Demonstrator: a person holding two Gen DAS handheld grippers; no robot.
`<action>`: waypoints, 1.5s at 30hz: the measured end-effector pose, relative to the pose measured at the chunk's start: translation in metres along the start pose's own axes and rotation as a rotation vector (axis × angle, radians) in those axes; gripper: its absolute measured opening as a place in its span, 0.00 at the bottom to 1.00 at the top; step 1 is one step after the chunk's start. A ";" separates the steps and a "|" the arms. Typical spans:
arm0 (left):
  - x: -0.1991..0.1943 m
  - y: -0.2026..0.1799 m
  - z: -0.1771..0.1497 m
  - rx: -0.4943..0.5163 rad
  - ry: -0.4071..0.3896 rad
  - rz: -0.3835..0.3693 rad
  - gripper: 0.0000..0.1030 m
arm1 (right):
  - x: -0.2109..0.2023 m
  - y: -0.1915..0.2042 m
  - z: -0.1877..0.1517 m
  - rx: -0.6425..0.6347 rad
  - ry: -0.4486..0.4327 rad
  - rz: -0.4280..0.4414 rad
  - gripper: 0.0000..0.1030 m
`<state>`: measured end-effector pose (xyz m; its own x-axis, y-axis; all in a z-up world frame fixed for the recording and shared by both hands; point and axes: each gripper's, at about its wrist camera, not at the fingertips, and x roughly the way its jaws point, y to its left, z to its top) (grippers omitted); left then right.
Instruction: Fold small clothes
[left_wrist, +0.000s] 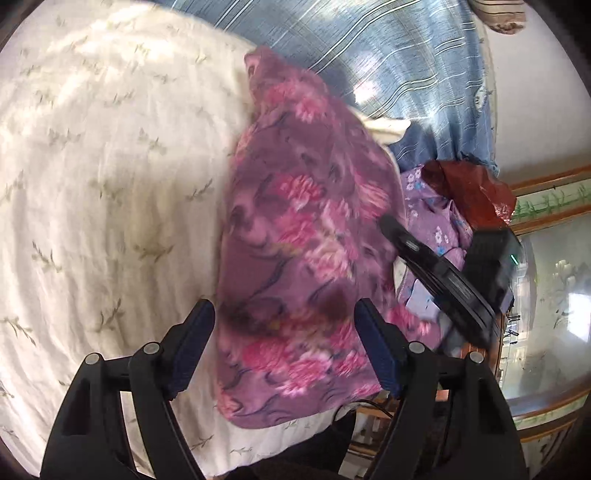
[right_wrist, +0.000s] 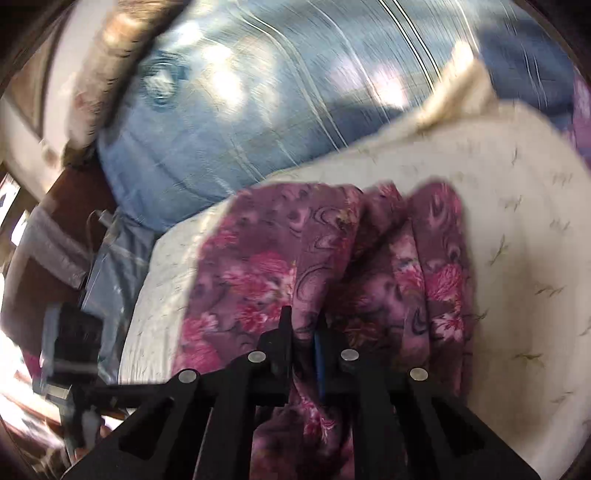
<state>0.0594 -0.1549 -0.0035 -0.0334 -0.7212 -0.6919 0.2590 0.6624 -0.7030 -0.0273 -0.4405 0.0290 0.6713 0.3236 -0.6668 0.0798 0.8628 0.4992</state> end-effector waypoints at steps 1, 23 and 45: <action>-0.001 -0.003 0.002 0.008 -0.012 0.003 0.75 | -0.019 -0.002 0.001 0.003 -0.045 0.019 0.08; 0.051 -0.043 -0.037 0.144 0.112 0.151 0.75 | -0.058 -0.066 -0.080 0.172 0.052 0.028 0.08; 0.006 -0.080 -0.043 0.366 -0.138 0.348 0.73 | -0.081 -0.050 -0.037 0.142 -0.109 -0.098 0.51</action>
<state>-0.0025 -0.2037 0.0414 0.2361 -0.5072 -0.8288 0.5530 0.7715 -0.3146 -0.1125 -0.4953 0.0381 0.7301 0.1905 -0.6562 0.2466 0.8222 0.5130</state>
